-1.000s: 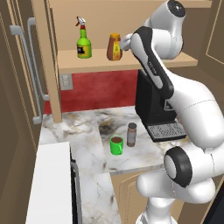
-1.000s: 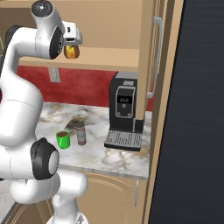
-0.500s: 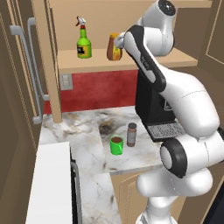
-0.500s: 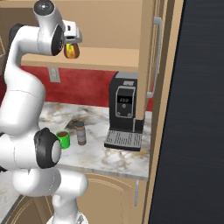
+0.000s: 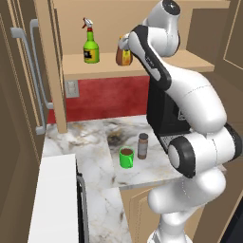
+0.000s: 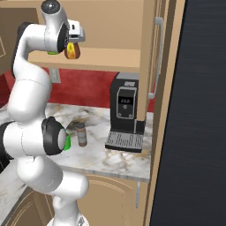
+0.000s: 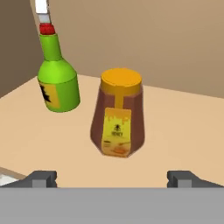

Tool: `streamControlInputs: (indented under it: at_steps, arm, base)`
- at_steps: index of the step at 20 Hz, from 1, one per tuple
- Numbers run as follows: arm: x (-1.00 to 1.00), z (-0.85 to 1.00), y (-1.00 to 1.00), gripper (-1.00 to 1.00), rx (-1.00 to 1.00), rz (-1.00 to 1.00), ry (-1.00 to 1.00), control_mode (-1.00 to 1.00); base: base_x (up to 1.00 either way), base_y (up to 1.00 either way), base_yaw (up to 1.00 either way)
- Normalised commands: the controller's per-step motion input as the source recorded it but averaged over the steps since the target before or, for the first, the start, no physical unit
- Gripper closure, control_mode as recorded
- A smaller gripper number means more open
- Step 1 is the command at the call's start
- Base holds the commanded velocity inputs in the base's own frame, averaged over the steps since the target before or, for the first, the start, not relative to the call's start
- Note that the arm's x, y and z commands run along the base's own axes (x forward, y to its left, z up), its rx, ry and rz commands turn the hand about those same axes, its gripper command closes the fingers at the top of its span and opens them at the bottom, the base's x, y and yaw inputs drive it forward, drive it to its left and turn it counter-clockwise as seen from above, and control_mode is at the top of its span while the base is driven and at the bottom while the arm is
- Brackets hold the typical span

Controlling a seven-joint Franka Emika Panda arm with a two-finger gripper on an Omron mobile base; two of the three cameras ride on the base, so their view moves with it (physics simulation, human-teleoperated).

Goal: Pick the cinnamon and honey bottle from the cabinet and place them next to the mug.

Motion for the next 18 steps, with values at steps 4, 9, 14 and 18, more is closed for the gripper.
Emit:
streamControlInputs:
  at_steps: [4,9,14,18]
  arm:
    - [0.35,0.0,0.07,-1.0,0.0,0.0,0.03,-1.0]
    - [0.26,0.0,0.01,-1.0,0.0,0.0,0.03,-1.0]
    - [0.18,0.0,0.0,-1.0,0.0,-0.01,0.02,-1.0]
    - [0.11,0.0,0.01,-1.0,0.0,0.0,0.0,-1.0]
  base:
    - [0.0,0.0,0.0]
    - [0.0,0.0,0.0]
    - [0.0,0.0,0.0]
    - [0.0,0.0,0.0]
